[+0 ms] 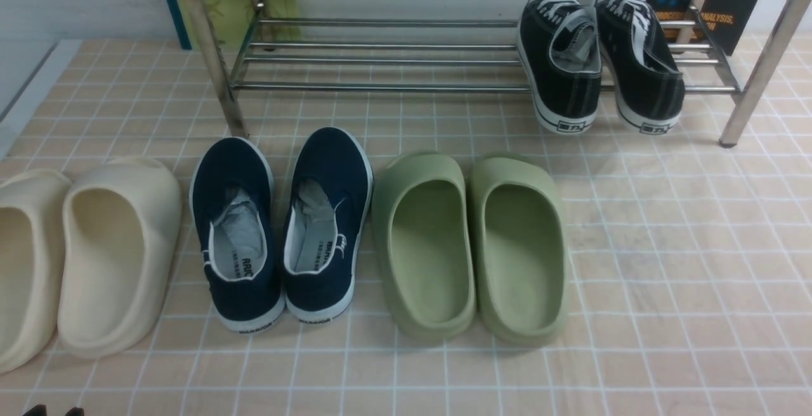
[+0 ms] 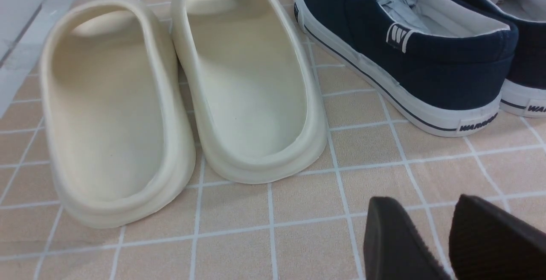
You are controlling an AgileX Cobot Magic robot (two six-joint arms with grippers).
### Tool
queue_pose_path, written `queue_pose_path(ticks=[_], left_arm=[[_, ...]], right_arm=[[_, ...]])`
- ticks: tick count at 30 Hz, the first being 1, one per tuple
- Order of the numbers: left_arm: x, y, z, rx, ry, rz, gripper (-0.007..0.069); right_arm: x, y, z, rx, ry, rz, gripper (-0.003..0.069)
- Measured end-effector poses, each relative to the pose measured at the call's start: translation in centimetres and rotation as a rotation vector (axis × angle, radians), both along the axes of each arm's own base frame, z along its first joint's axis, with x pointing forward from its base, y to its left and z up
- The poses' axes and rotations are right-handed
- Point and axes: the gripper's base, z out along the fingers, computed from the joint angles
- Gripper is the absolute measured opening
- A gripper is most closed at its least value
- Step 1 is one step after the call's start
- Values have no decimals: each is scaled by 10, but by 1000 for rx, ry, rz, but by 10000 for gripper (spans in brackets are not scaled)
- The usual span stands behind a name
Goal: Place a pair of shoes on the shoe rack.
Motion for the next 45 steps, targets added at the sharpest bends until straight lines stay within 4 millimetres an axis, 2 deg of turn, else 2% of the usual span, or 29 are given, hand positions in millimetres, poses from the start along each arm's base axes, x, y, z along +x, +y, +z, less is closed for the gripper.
queue_pose_path(ticks=[4,7,10,35,38,40,45], left_arm=[[0,0,0,0,0,0,239],[0,0,0,0,0,0,239],[0,0,0,0,0,0,239],[0,0,0,0,0,0,239],[0,0,0,1,0,0,239],[0,0,0,1,0,0,239],[0,0,0,1,0,0,239]], right_arm=[[2,0,-15,-11,168,2,17],[1,0,-34,-24,376,4,17],[-1,0,-42,-30,469,5,20],[-2,-1,-43,-58,487,-4,45],[-2,-1,-43,-58,488,-4,28],[-2,-1,-43,-58,488,-4,-9],[-2,-1,-43,-58,488,-4,-18]])
